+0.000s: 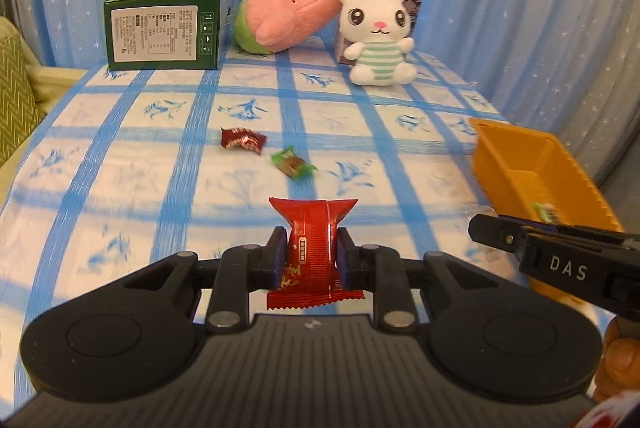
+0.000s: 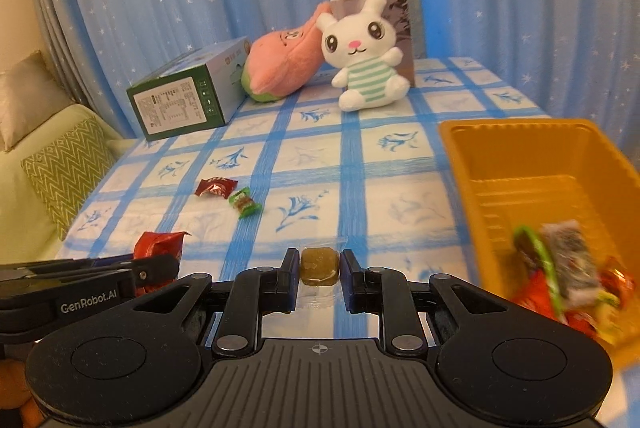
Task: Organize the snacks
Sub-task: 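Carry both held candies toward the orange tray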
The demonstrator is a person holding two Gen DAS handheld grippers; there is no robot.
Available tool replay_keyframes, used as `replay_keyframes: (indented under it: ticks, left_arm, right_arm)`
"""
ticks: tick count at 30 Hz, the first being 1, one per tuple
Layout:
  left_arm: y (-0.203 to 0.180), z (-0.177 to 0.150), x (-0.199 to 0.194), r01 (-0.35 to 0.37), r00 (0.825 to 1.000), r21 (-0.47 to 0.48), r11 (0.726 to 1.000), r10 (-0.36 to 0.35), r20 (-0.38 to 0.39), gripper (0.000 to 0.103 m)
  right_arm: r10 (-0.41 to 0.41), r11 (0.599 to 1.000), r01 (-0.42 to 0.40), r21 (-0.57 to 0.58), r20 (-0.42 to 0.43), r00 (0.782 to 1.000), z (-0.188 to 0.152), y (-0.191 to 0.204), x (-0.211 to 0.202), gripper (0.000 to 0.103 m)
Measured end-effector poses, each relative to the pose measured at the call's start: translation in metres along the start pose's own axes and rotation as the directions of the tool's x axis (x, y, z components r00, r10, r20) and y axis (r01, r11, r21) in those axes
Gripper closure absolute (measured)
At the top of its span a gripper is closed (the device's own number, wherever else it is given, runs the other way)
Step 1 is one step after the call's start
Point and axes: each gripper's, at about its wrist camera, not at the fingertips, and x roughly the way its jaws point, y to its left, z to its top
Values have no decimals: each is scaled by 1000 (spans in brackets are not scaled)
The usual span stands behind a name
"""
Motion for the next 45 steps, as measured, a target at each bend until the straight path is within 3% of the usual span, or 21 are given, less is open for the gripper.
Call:
replay_keyframes:
  ticks: [11,20,45]
  left_arm:
    - [-40,-28,-79,29,1000,-8,1000,-29,6,81]
    - [-64,-39,-117,35,999,23,999,-36,25,81]
    - [-92,-43,-130,81,996,62,995,-83,30,81]
  right_arm:
    - [9,998,-11,59,41,999,-19,-9,-90,81]
    - [13,998,-16,53,58,998,-35,-11,-133,81]
    - [-41,997,34,74,92,995,-44,-32,-167,81]
